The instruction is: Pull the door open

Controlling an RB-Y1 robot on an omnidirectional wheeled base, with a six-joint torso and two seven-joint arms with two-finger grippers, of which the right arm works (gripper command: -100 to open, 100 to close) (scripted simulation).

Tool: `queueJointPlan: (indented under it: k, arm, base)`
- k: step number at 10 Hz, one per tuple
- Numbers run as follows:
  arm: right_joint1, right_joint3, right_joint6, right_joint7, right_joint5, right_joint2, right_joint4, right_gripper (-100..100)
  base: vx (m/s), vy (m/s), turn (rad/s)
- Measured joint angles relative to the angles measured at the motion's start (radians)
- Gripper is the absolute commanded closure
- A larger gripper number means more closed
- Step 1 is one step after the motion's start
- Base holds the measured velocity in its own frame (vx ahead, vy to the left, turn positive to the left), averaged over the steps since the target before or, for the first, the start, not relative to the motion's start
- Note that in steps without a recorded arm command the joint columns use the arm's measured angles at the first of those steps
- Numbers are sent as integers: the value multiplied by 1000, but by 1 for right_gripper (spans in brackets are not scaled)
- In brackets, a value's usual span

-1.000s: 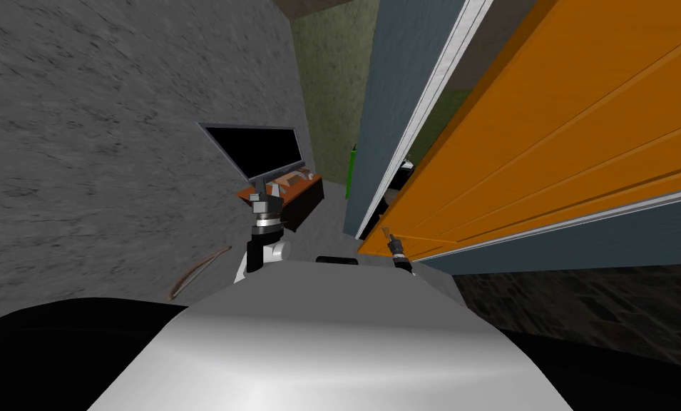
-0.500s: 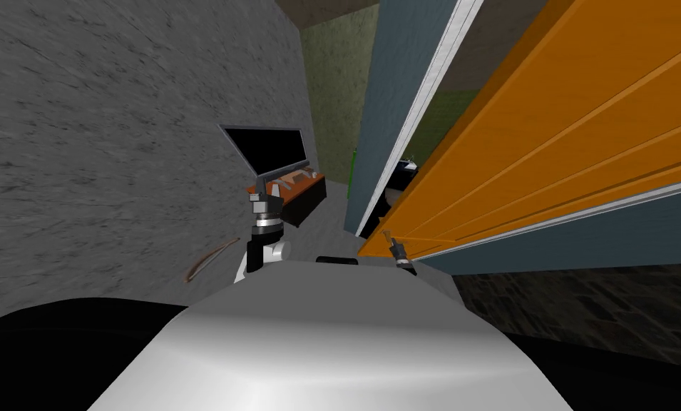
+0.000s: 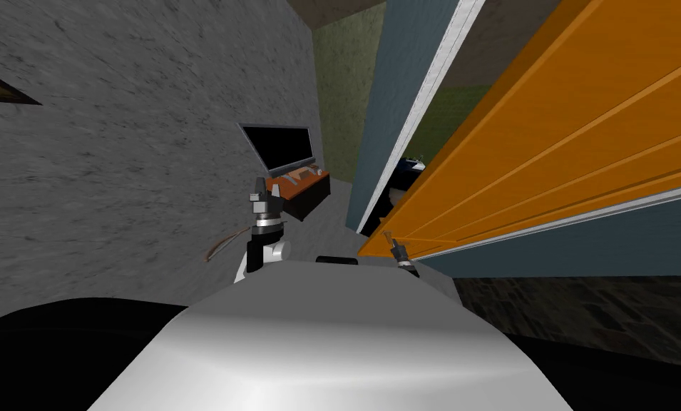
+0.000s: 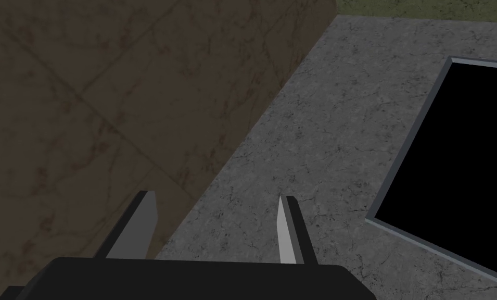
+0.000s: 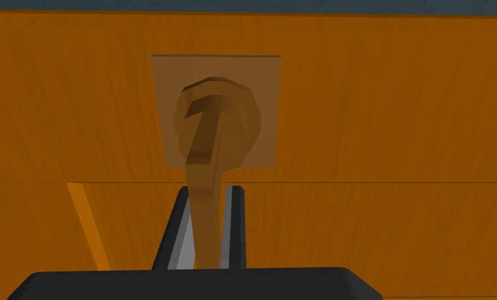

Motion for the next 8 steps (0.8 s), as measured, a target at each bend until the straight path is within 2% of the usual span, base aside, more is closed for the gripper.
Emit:
queueJointPlan:
  k: [2, 3, 4, 5, 7, 8]
  arm:
    - [14, 7, -10, -9, 4, -6, -4, 100]
    - [12, 10, -26, -12, 7, -7, 12, 100]
    - [22, 12, -34, -13, 9, -9, 7, 100]
    - [11, 15, -53, -17, 11, -11, 39, 100]
    - [17, 17, -59, -19, 12, -12, 42, 100]
    - [12, 18, -70, -21, 13, -14, 52, 100]
  base:
    - [-273, -116, 216]
    - [-267, -89, 195]
    - [-238, -72, 169]
    - [-109, -30, 38]
    - [-221, -80, 211]
    - [-257, -74, 181]
